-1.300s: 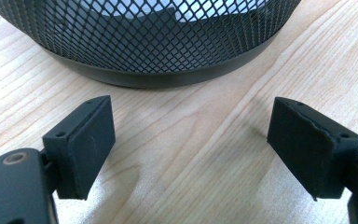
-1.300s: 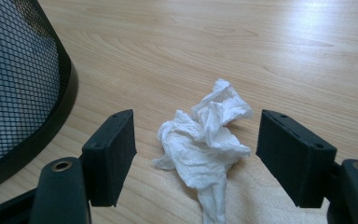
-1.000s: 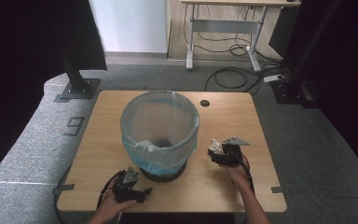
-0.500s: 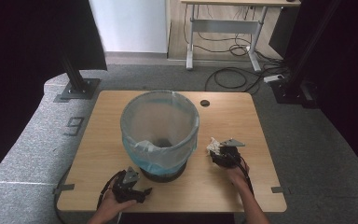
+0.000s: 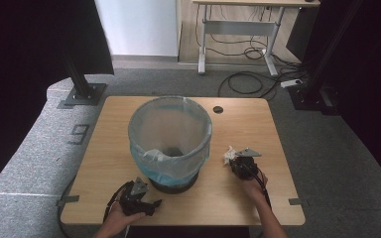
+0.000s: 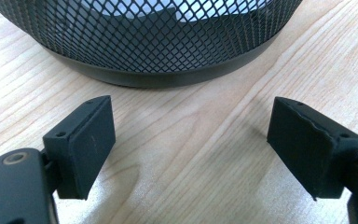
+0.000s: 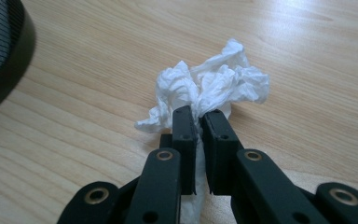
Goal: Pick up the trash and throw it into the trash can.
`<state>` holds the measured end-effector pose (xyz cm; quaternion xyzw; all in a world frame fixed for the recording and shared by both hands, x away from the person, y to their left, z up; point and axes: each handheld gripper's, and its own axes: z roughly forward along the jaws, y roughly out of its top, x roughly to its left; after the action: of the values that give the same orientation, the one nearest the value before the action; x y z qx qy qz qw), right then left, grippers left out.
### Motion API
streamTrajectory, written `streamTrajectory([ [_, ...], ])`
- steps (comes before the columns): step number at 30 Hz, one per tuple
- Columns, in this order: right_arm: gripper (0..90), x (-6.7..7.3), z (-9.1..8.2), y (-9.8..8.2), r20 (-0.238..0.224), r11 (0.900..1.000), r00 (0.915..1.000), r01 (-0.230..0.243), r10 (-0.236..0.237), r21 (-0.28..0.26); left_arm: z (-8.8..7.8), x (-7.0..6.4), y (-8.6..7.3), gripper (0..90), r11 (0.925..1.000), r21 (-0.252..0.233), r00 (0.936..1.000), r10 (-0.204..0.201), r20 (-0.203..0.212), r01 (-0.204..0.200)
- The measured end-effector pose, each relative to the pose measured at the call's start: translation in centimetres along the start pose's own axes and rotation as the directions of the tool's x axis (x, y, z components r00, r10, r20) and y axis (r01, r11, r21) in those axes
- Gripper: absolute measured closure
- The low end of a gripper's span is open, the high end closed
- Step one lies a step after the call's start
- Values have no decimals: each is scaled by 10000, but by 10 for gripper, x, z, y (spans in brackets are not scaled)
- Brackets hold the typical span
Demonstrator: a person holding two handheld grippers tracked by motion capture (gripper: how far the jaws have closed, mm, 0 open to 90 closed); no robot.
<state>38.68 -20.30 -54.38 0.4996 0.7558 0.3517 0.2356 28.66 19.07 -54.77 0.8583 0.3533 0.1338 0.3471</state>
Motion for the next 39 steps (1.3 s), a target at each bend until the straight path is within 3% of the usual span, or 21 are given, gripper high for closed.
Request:
streamTrajectory([
  [11, 842, -5, -23, 2, -256, 9970, 9988, -435, 419, -643, 0, 0, 0, 151, 10000, 3, 10000, 2, 0, -2],
  [20, 842, -9, -51, 2, -596, 9869, 9949, -885, 811, -1346, 0, 0, 0, 151, 10000, 5, 10000, 3, -2, -3],
  [39, 842, -7, -86, 20, -1336, 9631, 9880, -1082, 769, -2463, 0, 0, 0, 151, 10000, 16, 10000, 5, 3, -5],
])
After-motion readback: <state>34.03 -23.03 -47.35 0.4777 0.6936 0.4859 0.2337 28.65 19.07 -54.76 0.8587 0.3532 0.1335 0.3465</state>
